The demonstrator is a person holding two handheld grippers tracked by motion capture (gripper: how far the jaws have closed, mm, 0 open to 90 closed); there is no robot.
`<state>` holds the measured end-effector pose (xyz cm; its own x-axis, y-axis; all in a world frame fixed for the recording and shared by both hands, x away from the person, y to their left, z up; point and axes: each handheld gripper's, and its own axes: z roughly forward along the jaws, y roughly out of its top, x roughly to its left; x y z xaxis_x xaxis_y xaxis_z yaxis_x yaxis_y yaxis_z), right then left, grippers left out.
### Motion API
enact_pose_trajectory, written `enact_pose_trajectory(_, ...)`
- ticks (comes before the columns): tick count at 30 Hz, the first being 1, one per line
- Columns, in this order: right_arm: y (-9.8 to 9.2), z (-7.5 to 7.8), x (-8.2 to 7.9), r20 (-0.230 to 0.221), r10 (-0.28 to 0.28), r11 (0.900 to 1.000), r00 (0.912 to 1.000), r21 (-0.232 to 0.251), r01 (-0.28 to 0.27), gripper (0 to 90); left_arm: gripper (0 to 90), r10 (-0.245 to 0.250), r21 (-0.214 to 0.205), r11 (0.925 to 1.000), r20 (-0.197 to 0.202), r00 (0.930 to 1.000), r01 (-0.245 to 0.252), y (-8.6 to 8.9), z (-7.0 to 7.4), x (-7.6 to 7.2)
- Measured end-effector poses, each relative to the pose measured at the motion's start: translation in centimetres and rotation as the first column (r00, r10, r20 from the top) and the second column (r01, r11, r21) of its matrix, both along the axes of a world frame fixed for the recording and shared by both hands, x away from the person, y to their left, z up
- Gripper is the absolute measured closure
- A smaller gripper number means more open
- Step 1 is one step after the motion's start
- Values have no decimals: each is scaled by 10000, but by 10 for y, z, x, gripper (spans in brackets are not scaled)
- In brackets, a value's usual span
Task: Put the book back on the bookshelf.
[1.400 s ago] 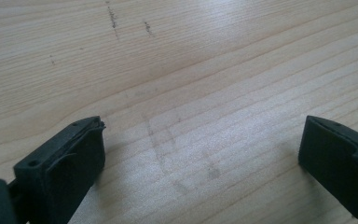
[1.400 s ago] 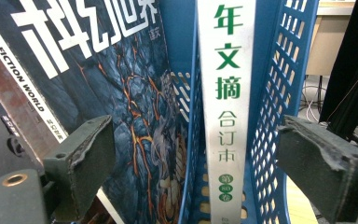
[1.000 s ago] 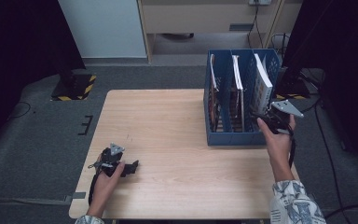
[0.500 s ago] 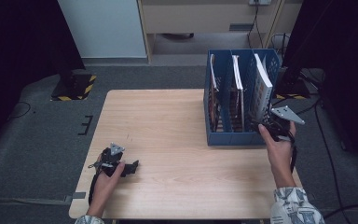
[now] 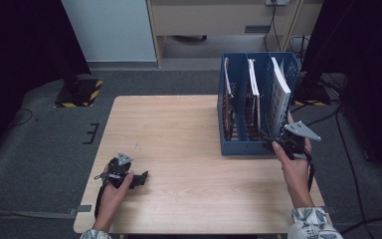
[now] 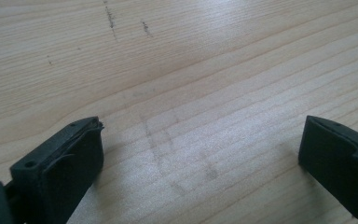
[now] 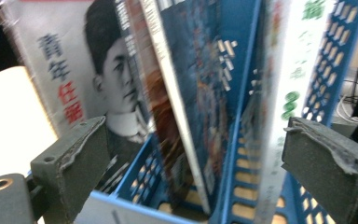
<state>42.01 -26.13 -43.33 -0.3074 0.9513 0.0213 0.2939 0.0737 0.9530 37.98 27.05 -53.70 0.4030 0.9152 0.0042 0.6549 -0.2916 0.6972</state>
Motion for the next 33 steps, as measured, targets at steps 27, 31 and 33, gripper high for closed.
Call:
enact_pose_trajectory(27, 39, -11, -33, -679, 1955, 9807, 9784, 101, -1952, 67, 0, -22, -4, 10000, -4, 10000, 22, -2, 0, 1)
enact_pose_trajectory(31, 48, -13, -36, -833, 2292, 9732, 9698, -12, -2301, 67, 0, -33, -4, 10000, -2, 10000, 33, -2, 0, 1)
enact_pose_trajectory(33, 55, -14, -40, -904, 2508, 9677, 9638, -44, -2522, 67, 0, -43, 1, 10000, -10, 10000, 43, -2, 0, 0)
